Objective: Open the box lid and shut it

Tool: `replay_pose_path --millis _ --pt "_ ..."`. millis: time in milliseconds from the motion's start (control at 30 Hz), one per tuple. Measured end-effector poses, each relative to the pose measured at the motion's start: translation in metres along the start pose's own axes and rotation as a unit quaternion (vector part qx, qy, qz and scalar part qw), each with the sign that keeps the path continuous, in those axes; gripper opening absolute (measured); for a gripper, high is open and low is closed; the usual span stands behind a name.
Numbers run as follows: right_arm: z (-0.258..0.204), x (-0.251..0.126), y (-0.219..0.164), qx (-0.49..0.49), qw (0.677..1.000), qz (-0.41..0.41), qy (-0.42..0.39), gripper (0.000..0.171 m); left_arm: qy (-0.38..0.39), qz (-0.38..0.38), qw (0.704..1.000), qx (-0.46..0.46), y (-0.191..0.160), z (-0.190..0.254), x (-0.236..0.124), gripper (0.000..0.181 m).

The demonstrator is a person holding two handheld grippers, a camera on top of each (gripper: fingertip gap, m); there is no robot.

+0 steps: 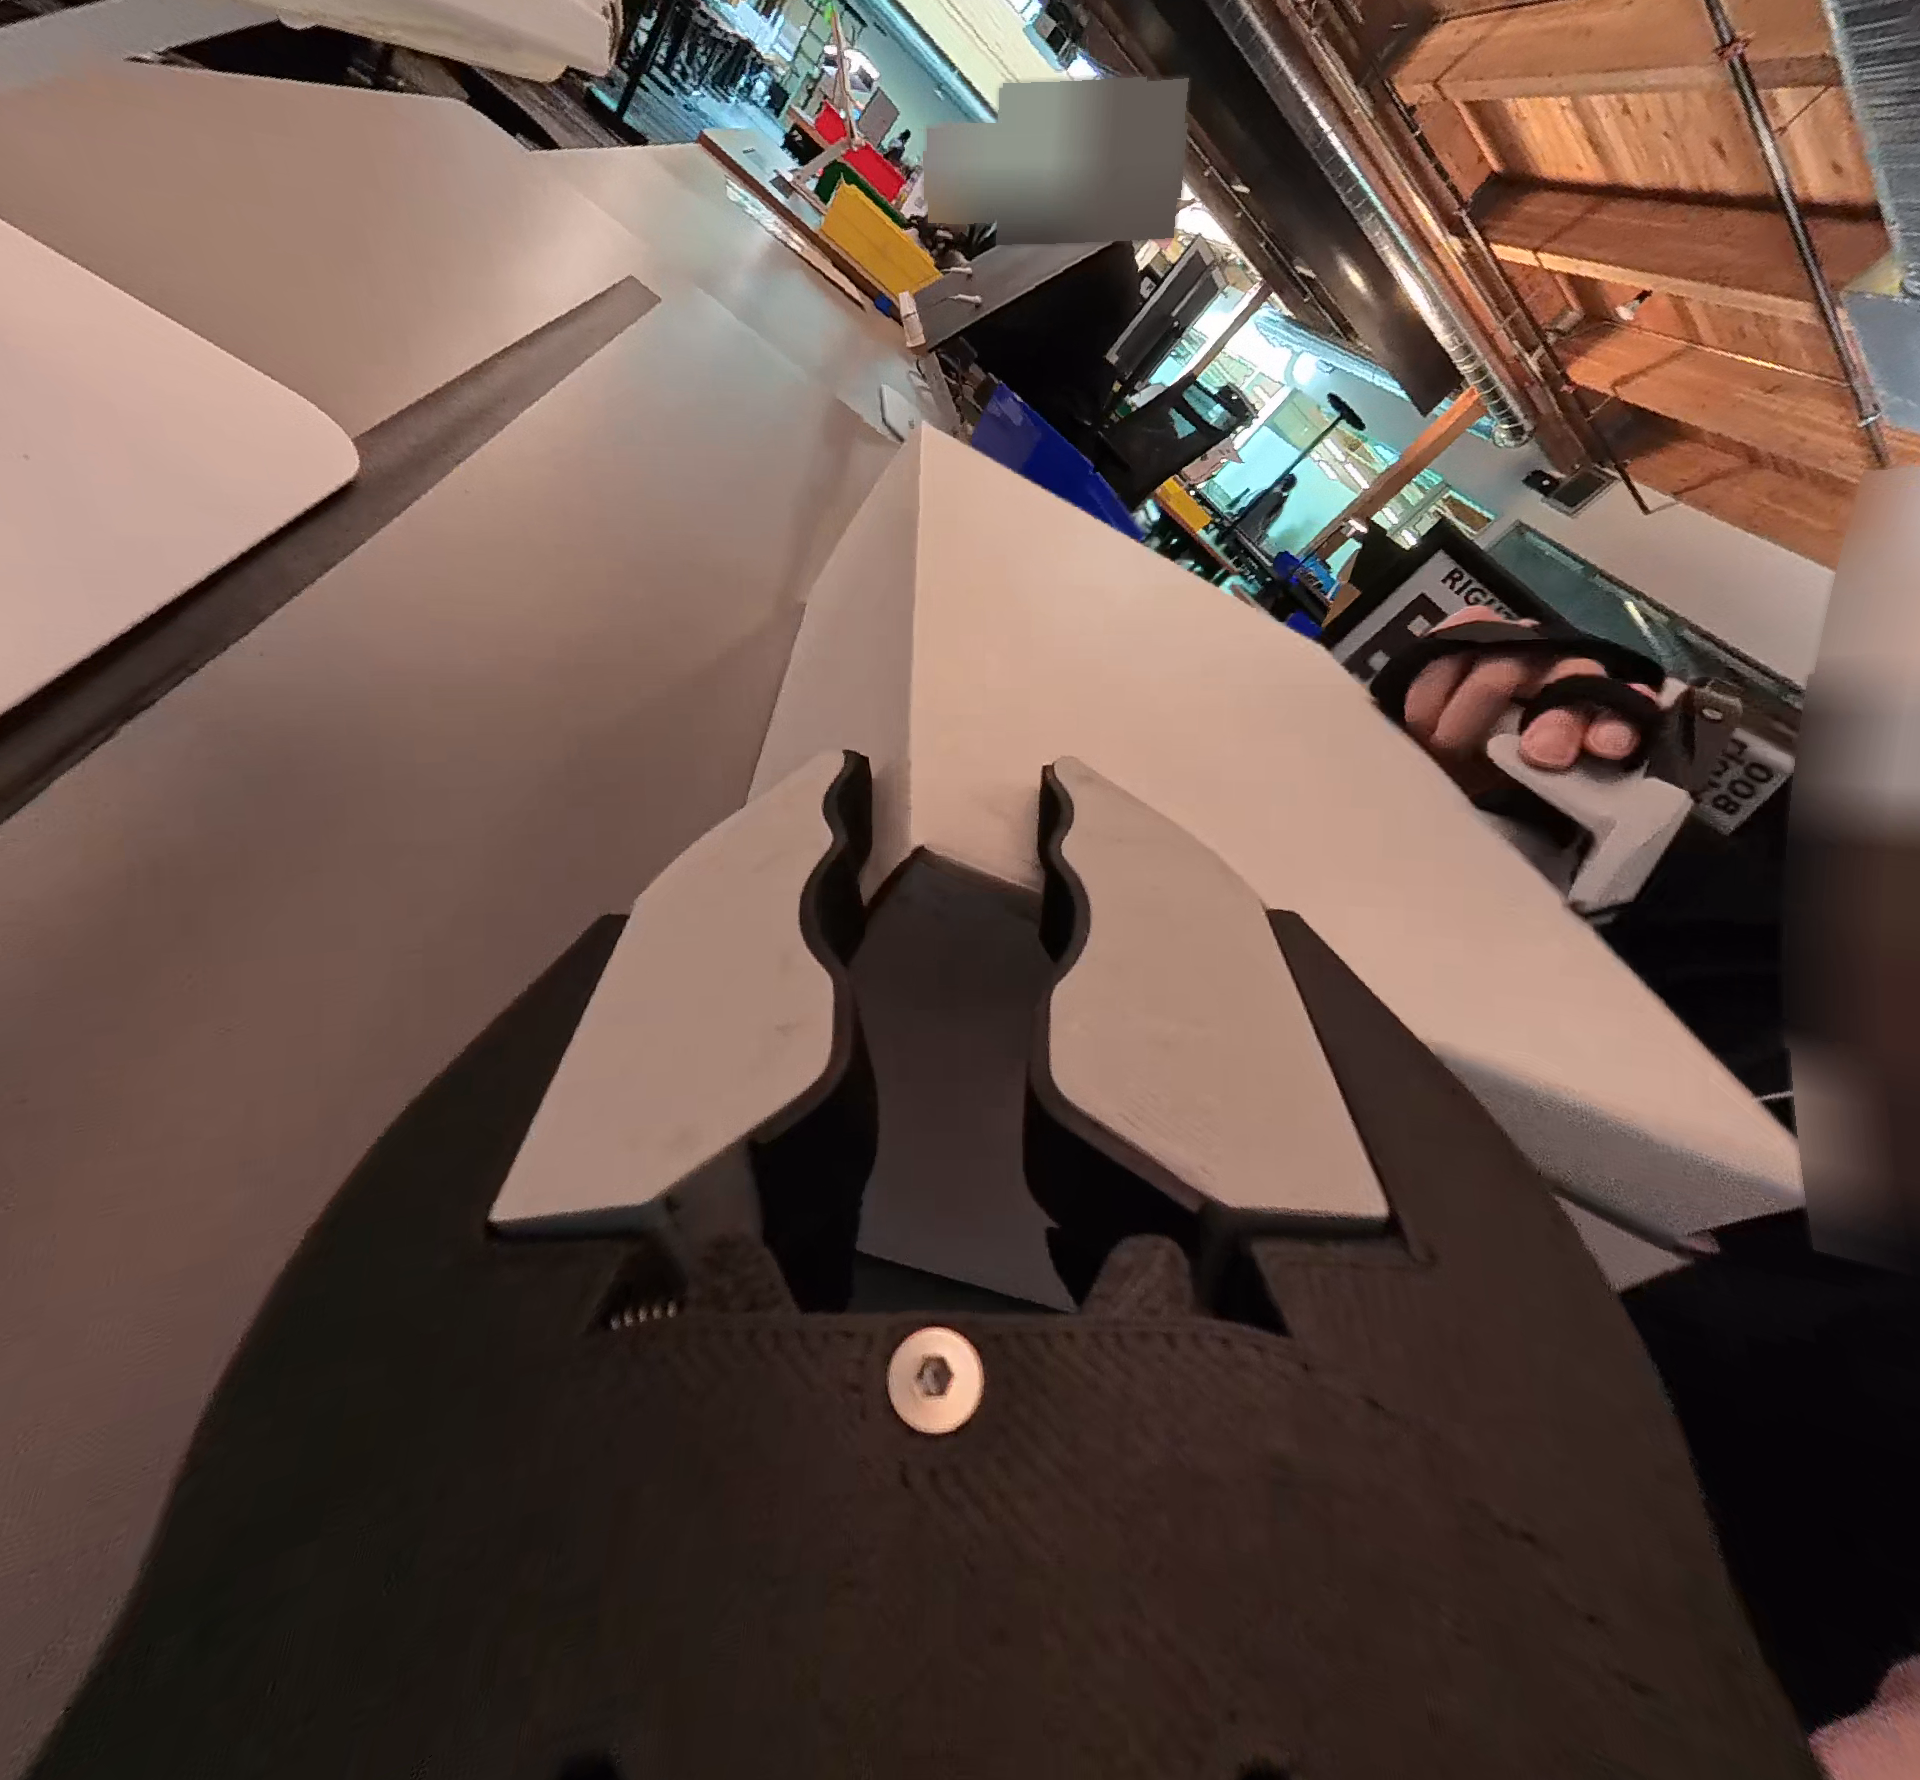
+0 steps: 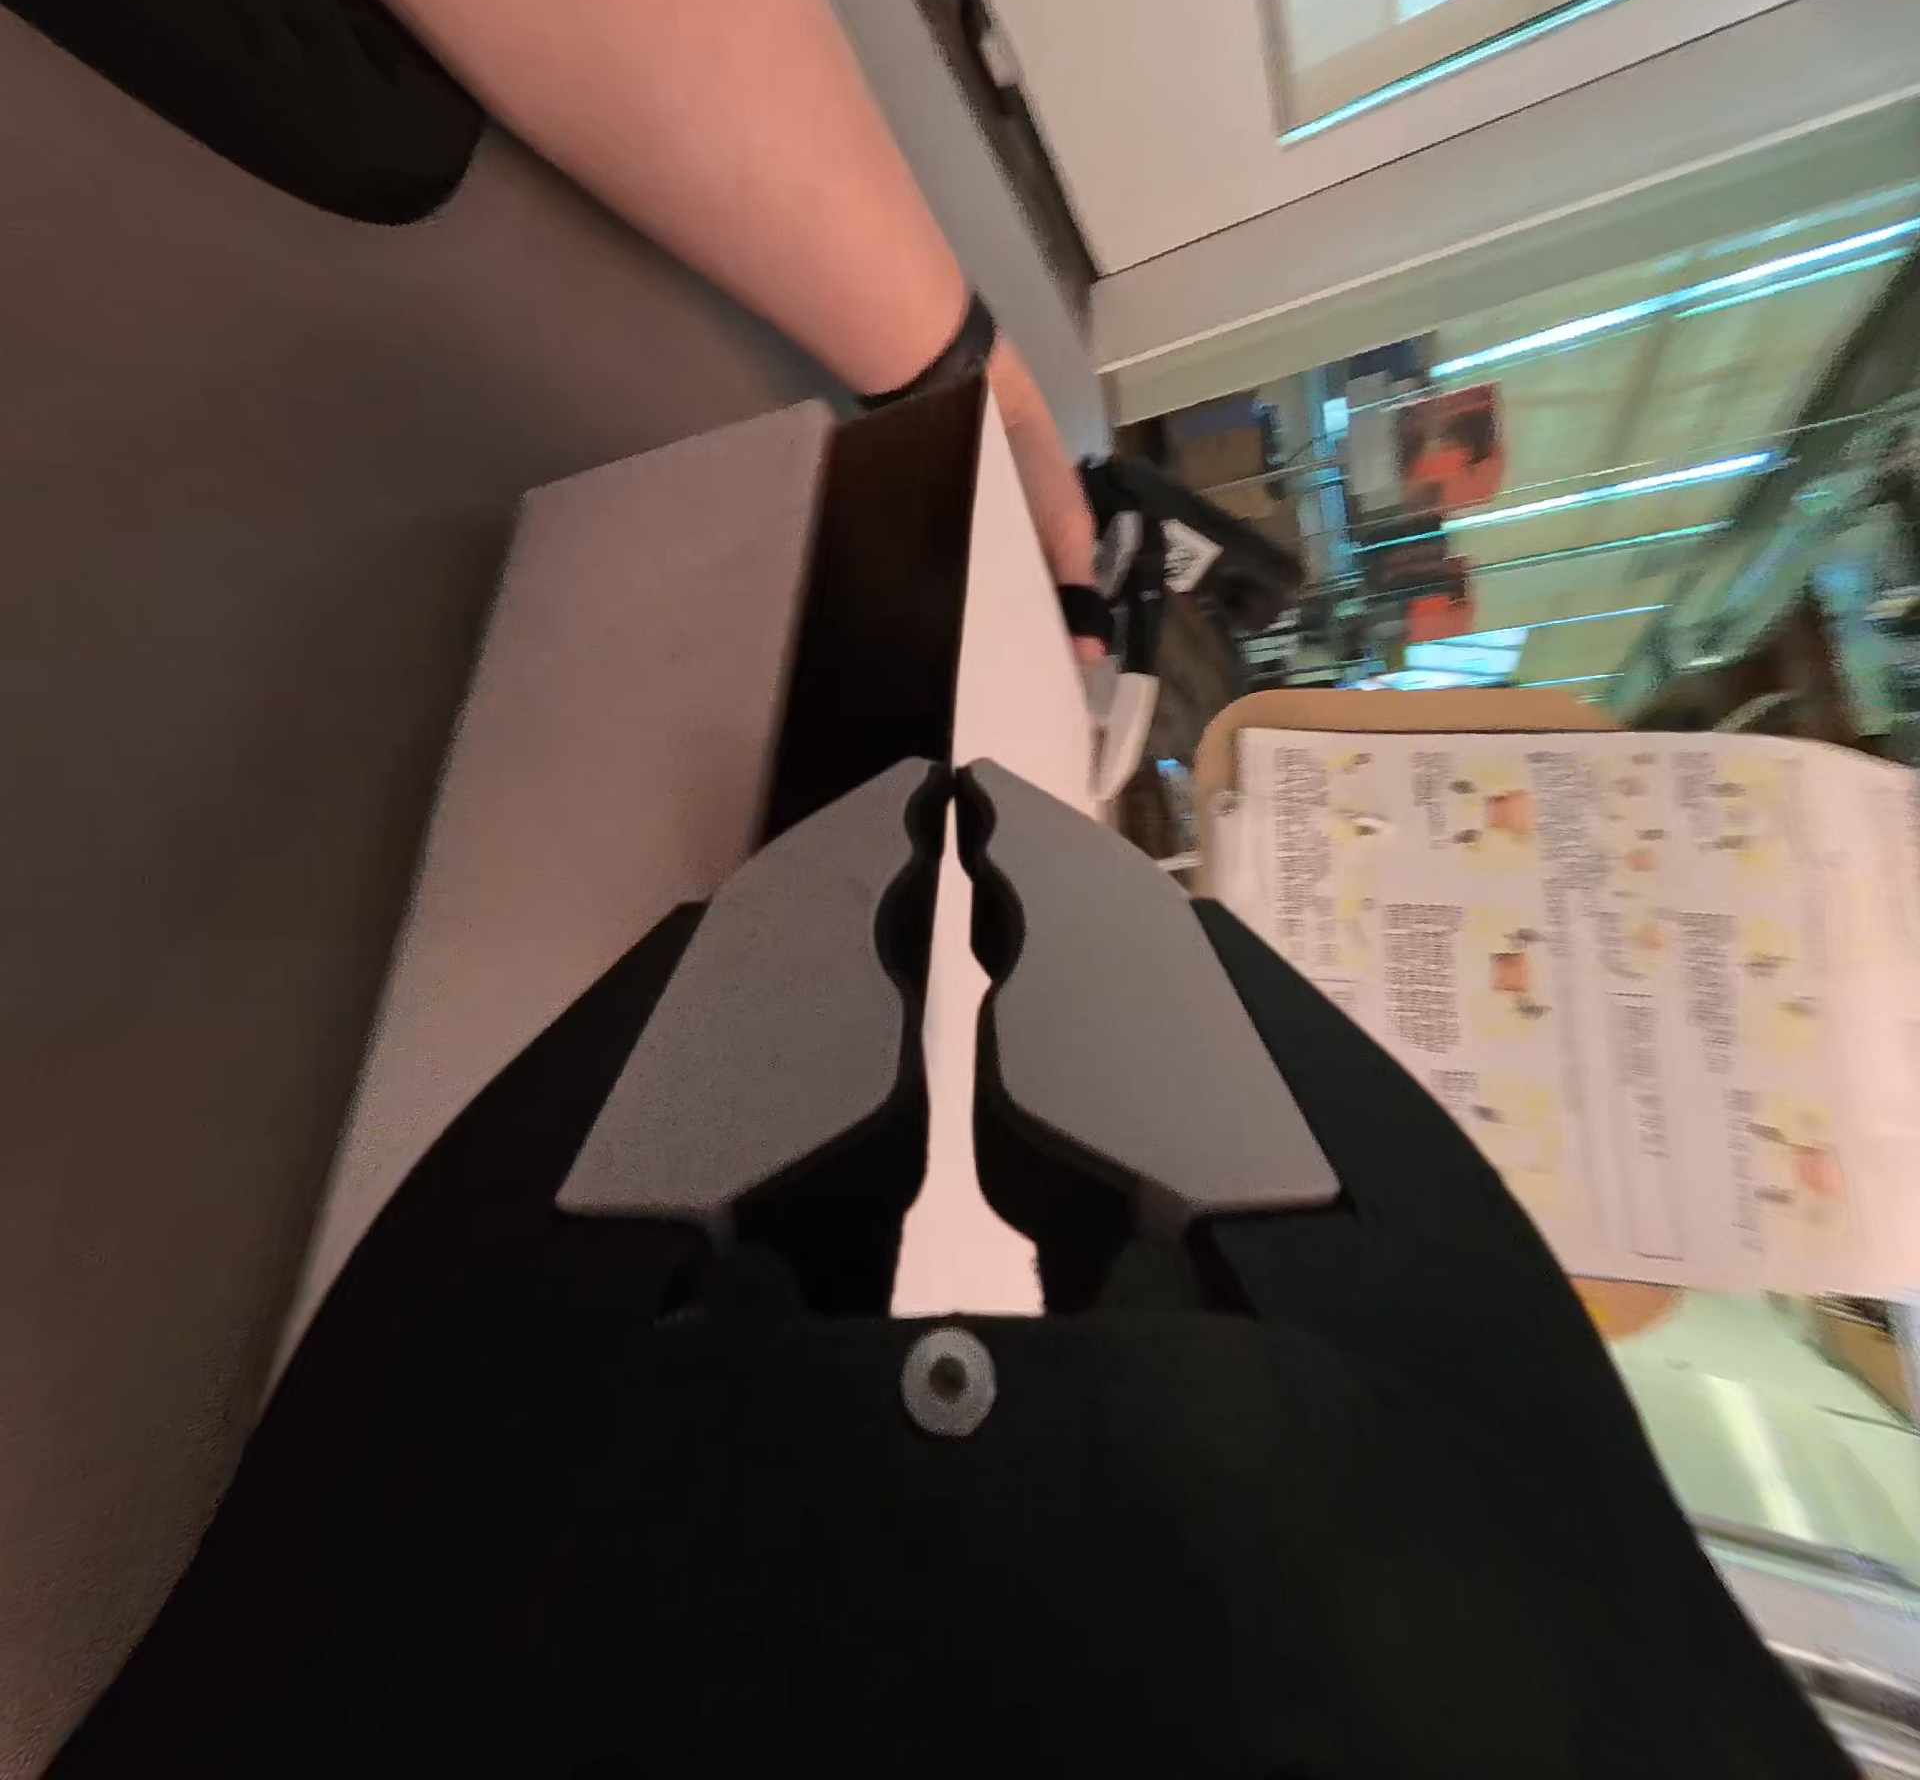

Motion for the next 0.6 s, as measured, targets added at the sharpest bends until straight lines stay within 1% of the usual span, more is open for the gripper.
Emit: replay_pose_path --millis 33,67,133,167,300,433,500,533,600 --pt "0.003 -0.002 0.002 -0.016 1.0 -0.002 -0.022 0.002 -0.004 -0.001 1.0 0.0 0.0 0.001 0.0 0.031" --pt "0.002 -0.003 0.002 -0.018 1.0 -0.005 -0.019 0.002 -0.005 -0.002 1.0 0.002 -0.001 0.002 0.0 0.031" --pt "-0.003 -0.001 0.001 0.022 0.999 -0.008 0.025 0.002 -0.002 -0.003 1.0 0.01 -0.001 0.003 0.0 0.03" --pt "-0.003 0.0 0.001 0.032 0.999 -0.004 0.029 0.002 -0.002 -0.003 1.0 0.01 -0.001 0.003 0.0 0.03" --pt "0.012 -0.01 0.0 0.002 0.999 -0.011 -0.034 0.002 -0.009 0.003 1.0 -0.001 -0.001 0.003 -0.001 0.031" --pt "0.022 -0.017 -0.003 0.018 0.998 -0.016 -0.061 0.002 -0.021 0.007 1.0 -0.013 -0.001 0.004 -0.002 0.031" --pt "0.024 -0.019 -0.005 0.011 0.997 -0.02 -0.067 0.002 -0.021 0.013 1.0 -0.009 0.0 0.004 -0.003 0.031" --pt "0.025 -0.019 -0.007 0.006 0.997 -0.027 -0.073 0.002 -0.018 0.017 1.0 -0.006 0.002 0.005 -0.004 0.032" --pt "0.025 -0.017 -0.011 -0.007 0.996 -0.047 -0.079 0.002 -0.011 0.036 0.999 0.0 0.01 0.011 -0.013 0.04"
Point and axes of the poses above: each gripper's, where its closed fingertips meet, x out along the fingers, y out of its top, z = x × y across the jaws, the point moved 5 cm from there along -x, back along the fingers, and after that the axes turned 7 degrees about y, right-handed, at the moved point
